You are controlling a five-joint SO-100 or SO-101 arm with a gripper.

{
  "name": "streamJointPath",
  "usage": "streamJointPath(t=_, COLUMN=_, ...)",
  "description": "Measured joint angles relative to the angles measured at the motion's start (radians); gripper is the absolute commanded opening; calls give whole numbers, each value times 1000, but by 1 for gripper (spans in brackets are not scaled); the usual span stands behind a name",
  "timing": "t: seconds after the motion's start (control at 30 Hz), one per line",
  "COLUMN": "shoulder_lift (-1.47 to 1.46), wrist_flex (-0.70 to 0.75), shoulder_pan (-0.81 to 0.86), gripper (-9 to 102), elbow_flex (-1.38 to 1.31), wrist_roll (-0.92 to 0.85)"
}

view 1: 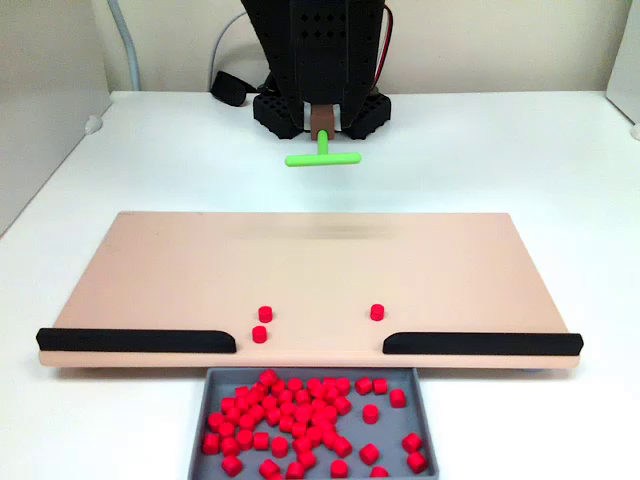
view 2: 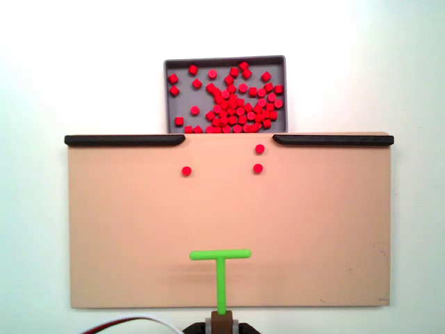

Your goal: Gather the left side granules

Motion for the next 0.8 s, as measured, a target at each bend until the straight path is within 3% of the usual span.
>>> streamJointPath(t=0.5, shoulder_lift=-2, wrist_flex=0, shoulder_pan=3, gripper=0, elbow_flex=0, wrist_roll=118)
streamJointPath(t=0.8, shoulder_lift=-15, wrist_flex=0, shoulder_pan=-95, gripper=0, elbow_flex=0, wrist_roll=362)
